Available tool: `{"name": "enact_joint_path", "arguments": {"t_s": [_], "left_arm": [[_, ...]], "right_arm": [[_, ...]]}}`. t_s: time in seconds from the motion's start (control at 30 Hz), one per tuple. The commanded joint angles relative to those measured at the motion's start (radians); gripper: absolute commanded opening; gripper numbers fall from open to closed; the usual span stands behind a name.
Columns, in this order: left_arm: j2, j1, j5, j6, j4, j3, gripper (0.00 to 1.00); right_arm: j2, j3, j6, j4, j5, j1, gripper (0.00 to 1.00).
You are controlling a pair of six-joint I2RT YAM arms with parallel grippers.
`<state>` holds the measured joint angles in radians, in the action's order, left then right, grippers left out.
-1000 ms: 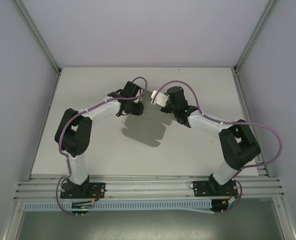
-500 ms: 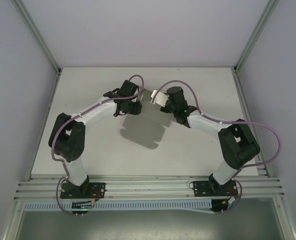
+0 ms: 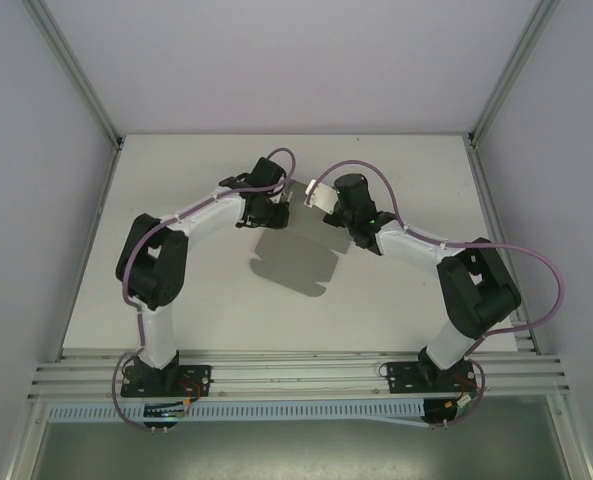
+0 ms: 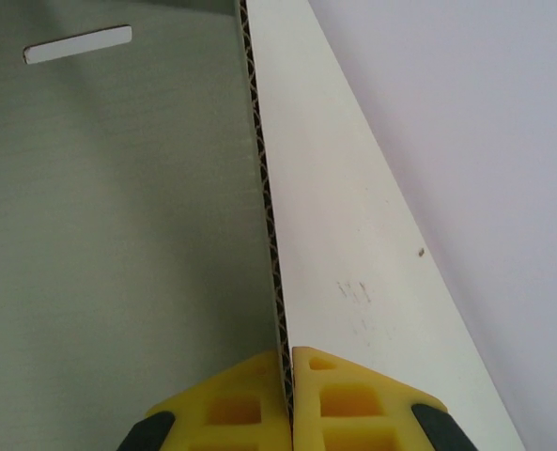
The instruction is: Assemble paper box
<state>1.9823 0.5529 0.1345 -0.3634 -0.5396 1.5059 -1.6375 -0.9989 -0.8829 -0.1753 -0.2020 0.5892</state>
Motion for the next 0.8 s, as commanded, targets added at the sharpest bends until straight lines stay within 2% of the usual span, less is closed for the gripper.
{"name": "enact_joint_path", "arguments": {"t_s": [0.0, 0.1, 0.2, 0.27, 0.33, 0.37, 0.43, 0.57, 0.77], "left_arm": [[0.041, 0.033, 0.121, -0.019, 0.017, 0.087, 0.15], [0.052, 0.036, 0.154, -0.034, 0.040, 0.090, 0.20], [0.051, 0.035, 0.213, -0.042, 0.081, 0.069, 0.20], [0.039, 0.035, 0.189, -0.041, 0.082, 0.049, 0.21], [0.020, 0.036, 0.132, -0.040, 0.070, 0.025, 0.28], [0.007, 0.034, 0.109, -0.042, 0.064, 0.013, 0.36], [-0.022, 0.034, 0.111, -0.036, 0.083, -0.020, 0.38], [-0.076, 0.031, 0.191, -0.041, 0.179, -0.095, 0.43], [-0.024, 0.031, 0.315, -0.052, 0.256, -0.082, 0.44]], "right_arm": [[-0.001, -0.017, 0.062, -0.070, 0.046, 0.038, 0.00], [-0.006, -0.016, 0.077, -0.083, 0.034, 0.035, 0.00], [-0.013, -0.015, 0.084, -0.087, 0.038, 0.035, 0.00], [-0.013, -0.012, 0.075, -0.089, 0.026, 0.034, 0.00], [-0.007, -0.009, 0.072, -0.095, 0.017, 0.028, 0.00], [0.000, -0.006, 0.077, -0.093, 0.022, 0.021, 0.00], [0.011, -0.003, 0.091, -0.084, 0.037, 0.012, 0.00], [0.019, 0.004, 0.102, -0.078, 0.047, 0.002, 0.00], [0.028, 0.004, 0.125, -0.075, 0.066, 0.003, 0.00]]}}
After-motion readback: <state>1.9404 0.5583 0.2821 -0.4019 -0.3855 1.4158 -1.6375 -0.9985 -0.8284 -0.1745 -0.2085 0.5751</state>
